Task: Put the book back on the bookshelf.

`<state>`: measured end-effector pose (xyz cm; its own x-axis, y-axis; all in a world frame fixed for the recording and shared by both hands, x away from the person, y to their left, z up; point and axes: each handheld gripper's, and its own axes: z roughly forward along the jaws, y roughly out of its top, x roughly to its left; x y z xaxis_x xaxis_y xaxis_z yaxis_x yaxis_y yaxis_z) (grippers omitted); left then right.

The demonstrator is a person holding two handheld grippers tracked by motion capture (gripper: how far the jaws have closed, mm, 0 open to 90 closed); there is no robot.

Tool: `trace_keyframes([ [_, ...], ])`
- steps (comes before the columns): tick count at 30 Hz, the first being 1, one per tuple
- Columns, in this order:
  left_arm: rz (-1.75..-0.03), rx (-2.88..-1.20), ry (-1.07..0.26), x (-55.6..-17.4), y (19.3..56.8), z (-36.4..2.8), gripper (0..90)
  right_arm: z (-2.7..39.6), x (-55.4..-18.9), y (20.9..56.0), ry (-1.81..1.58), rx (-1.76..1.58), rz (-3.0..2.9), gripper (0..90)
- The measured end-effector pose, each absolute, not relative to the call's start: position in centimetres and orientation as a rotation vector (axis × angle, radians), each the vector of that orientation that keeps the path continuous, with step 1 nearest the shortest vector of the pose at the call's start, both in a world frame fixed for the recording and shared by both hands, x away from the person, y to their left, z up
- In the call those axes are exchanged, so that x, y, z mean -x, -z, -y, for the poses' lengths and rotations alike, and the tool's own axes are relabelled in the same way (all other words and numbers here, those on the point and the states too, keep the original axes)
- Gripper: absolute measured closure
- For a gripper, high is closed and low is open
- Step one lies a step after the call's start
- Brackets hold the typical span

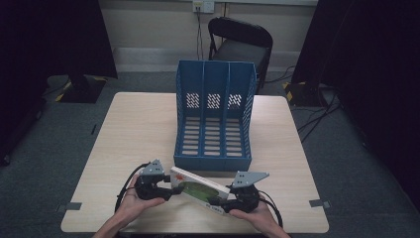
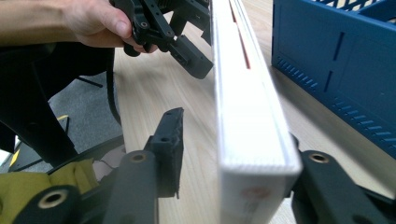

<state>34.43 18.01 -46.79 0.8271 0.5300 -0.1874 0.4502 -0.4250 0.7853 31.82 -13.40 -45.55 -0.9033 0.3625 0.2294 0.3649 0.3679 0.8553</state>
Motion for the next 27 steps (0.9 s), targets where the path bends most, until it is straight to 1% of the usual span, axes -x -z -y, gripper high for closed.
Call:
trace_keyframes([
  [2,-0.718,-2.083,-0.113,-34.3,46.8,-18.0,46.1,13.0,-32.0,45.6,1.621,0.686,2.59,59.1],
  [7,-0.713,-2.084,-0.115,-34.2,46.8,-18.1,46.1,12.0,-32.1,45.9,1.603,0.665,2.619,58.1],
  [11,-0.706,-2.086,-0.107,-34.1,46.8,-18.0,46.2,11.7,-32.0,46.2,1.587,0.659,2.634,55.1],
  [13,-0.703,-2.088,-0.106,-34.1,46.8,-17.9,46.3,11.3,-31.9,46.4,1.572,0.656,2.651,55.6],
  [15,-0.705,-2.087,-0.105,-34.1,46.9,-17.9,46.7,11.3,-32.0,46.5,1.596,0.679,2.633,57.1],
  [18,-0.704,-2.085,-0.102,-34.1,46.9,-17.9,46.9,11.4,-32.1,46.6,1.596,0.691,2.635,62.4],
  [19,-0.703,-2.084,-0.1,-34.1,46.9,-17.9,46.9,11.3,-32.1,46.6,1.595,0.698,2.643,65.7],
  [20,-0.706,-2.084,-0.099,-34.1,46.9,-17.9,47.0,11.3,-32.1,46.8,1.589,0.727,2.657,71.6],
  [24,-0.718,-2.078,-0.102,-34.2,46.9,-17.9,47.1,11.4,-32.3,46.8,1.583,0.743,2.666,74.2],
  [27,-0.727,-2.078,-0.101,-34.4,46.8,-17.6,44.0,11.4,-32.2,46.8,1.58,0.737,2.68,75.8],
])
